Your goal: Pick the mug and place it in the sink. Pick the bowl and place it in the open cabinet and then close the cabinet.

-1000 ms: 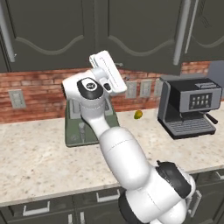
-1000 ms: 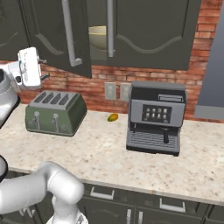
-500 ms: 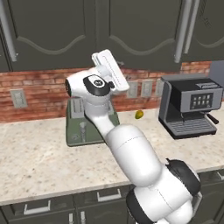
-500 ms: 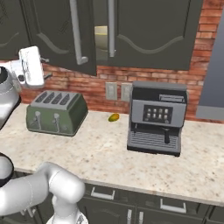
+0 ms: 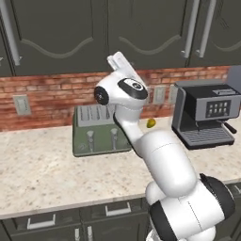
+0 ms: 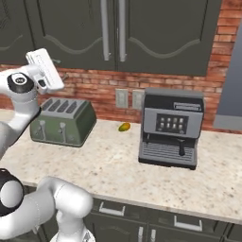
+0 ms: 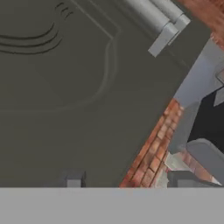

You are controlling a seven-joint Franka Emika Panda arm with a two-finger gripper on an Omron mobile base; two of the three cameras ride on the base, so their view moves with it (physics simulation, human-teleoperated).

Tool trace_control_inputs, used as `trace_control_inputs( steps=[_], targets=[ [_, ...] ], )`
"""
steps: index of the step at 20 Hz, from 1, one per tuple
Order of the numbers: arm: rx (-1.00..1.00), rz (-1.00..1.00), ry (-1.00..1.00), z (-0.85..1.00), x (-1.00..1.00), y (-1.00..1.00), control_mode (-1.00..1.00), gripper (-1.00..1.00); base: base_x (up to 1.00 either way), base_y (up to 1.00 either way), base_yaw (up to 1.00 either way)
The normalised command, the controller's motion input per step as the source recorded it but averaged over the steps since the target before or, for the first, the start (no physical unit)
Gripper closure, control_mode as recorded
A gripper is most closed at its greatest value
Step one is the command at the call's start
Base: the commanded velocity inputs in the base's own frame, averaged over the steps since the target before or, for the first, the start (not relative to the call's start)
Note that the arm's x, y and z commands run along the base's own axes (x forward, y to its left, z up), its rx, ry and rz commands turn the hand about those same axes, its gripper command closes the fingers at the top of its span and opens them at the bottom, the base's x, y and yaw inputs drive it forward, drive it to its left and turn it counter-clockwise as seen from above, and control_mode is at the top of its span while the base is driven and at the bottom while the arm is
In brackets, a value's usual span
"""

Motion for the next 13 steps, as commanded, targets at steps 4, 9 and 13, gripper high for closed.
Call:
trace_control_inputs(
  steps=[4, 9, 13],
  targets=[
    [0.15, 0.22, -0.05, 0.10, 1.00, -0.85, -1.00, -1.00, 0.00, 0.00, 0.00],
    [0.14, 0.18, -0.01, 0.11, 0.96, -0.79, -1.00, -1.00, 0.00, 0.00, 0.00],
    [0.15, 0.13, 0.00, 0.01, 1.00, -0.79, -1.00, -1.00, 0.00, 0.00, 0.00]
  ],
)
